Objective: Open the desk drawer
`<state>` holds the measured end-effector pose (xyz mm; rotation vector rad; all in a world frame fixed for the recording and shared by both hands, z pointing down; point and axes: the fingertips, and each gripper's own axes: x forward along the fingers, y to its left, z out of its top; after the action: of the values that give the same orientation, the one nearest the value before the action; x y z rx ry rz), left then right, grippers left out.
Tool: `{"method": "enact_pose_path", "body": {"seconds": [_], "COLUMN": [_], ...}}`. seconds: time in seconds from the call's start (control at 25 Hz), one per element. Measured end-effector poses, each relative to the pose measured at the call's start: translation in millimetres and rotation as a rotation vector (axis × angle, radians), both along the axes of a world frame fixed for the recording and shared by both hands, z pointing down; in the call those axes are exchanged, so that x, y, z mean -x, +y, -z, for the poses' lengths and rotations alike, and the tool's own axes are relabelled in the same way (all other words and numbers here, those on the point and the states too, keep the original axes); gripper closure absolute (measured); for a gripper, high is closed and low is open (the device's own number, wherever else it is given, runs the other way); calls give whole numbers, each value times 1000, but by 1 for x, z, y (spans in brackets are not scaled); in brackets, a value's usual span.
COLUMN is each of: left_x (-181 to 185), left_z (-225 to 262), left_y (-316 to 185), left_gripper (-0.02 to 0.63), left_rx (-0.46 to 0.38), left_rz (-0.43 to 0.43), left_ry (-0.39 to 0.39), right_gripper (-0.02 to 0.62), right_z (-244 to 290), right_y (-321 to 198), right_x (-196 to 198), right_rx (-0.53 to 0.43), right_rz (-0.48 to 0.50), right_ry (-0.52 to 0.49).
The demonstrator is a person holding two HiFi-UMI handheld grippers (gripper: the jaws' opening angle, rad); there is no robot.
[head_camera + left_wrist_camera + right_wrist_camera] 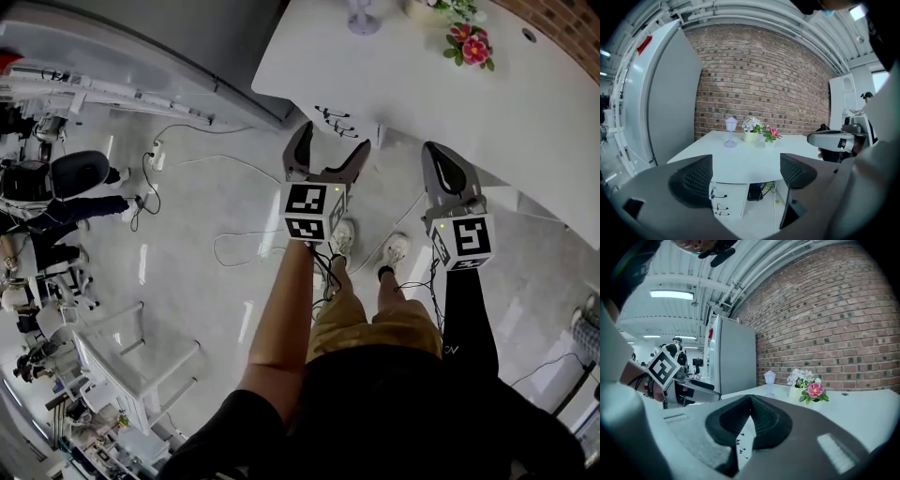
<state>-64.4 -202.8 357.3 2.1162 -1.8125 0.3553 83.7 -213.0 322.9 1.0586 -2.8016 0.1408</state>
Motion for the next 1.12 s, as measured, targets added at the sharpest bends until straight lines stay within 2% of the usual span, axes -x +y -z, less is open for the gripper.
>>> {"method": "enact_pose_path", "body": {"seconds": [0.2, 0.36, 0.56, 0.96, 1.12], "left_x": [9, 12, 20, 27, 33], "left_z": [-32, -62, -104, -171, -187], "left_y": [-4, -12, -15, -22, -25], "left_gripper": [152, 152, 153, 153, 153], "left_rx": [35, 65, 98, 146, 139], "left_rz": [3, -31, -71, -16, 10], "left_ry": [114, 131, 189, 464, 537], "right_gripper": [595, 595, 595, 595, 595], "right_z": [-19, -39, -66, -107, -120], "right_y": [10, 13, 19, 24, 28], "right_x": [15, 23, 38, 47, 56], "right_rx": [10, 14, 27, 73, 91], "right_rz": [23, 39, 53, 36, 32], "right_ry": [40, 63, 106, 117, 111]}}
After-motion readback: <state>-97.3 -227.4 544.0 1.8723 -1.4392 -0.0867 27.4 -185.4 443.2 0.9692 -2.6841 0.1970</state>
